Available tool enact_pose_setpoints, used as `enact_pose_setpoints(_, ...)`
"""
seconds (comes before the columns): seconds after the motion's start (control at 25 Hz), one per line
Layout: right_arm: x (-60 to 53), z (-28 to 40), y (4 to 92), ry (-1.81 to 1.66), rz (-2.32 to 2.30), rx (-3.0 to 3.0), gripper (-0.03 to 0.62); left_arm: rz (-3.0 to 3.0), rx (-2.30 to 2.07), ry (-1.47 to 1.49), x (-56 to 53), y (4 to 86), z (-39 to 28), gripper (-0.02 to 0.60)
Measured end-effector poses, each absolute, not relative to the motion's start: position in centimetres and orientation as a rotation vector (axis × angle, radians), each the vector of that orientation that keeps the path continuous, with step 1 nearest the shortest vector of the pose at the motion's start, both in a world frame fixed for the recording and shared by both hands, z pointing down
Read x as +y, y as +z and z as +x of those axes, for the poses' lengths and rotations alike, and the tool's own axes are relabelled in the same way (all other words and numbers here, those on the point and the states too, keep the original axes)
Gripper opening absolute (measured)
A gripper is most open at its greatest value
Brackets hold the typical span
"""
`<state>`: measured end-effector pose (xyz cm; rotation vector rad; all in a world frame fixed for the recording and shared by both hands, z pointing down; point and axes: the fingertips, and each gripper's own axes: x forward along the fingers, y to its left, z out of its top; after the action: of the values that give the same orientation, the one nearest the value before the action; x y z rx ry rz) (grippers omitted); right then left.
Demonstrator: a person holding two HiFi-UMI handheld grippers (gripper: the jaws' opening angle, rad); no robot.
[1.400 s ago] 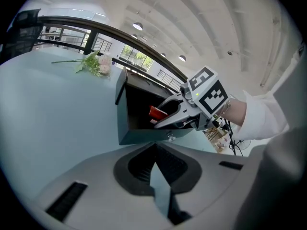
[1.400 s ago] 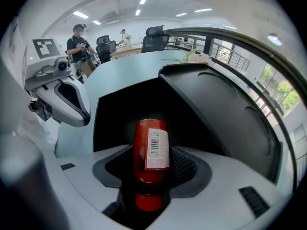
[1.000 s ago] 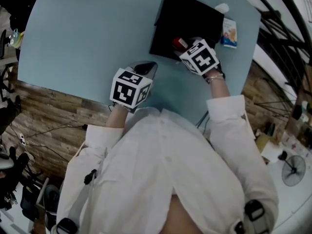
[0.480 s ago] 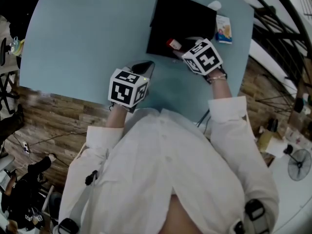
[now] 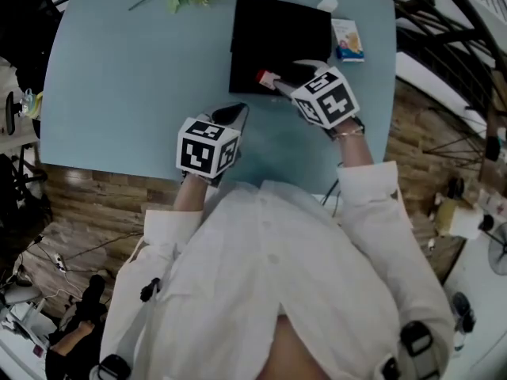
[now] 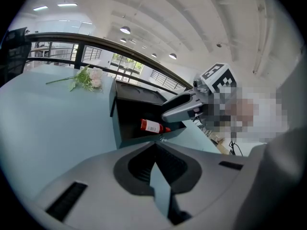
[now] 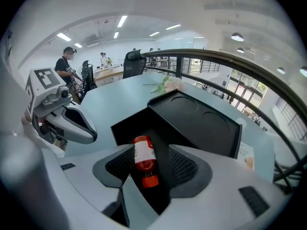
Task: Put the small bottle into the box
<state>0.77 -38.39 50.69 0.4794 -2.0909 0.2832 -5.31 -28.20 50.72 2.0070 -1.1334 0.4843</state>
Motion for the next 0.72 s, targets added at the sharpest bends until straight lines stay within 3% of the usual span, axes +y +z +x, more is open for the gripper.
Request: enact_pose_setpoints(0.72, -32.3, 3.5, 48.7, 0.479, 0.680, -2.228, 0.209, 2.146, -1.007, 0.610, -27.8, 49.1, -1.8, 0.003)
